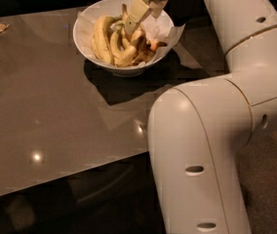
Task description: Pick banana from white bowl
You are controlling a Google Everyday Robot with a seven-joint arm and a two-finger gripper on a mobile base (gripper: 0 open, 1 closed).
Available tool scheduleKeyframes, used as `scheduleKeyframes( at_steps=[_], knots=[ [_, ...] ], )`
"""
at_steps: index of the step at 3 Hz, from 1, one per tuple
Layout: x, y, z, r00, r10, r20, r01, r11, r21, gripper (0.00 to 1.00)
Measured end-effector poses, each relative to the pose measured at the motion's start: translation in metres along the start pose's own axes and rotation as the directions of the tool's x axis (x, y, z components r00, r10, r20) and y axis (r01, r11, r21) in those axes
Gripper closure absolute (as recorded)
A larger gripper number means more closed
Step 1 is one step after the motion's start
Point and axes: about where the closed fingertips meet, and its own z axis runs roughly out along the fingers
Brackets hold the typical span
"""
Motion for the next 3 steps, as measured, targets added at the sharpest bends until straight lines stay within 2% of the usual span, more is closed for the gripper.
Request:
scheduleKeyframes(
  at_steps=[3],
  knots=[
    [0.002,-0.009,0.033,0.998,0.025,-0.054,-0.025,0.9997,-0.003,0.23]
  ],
)
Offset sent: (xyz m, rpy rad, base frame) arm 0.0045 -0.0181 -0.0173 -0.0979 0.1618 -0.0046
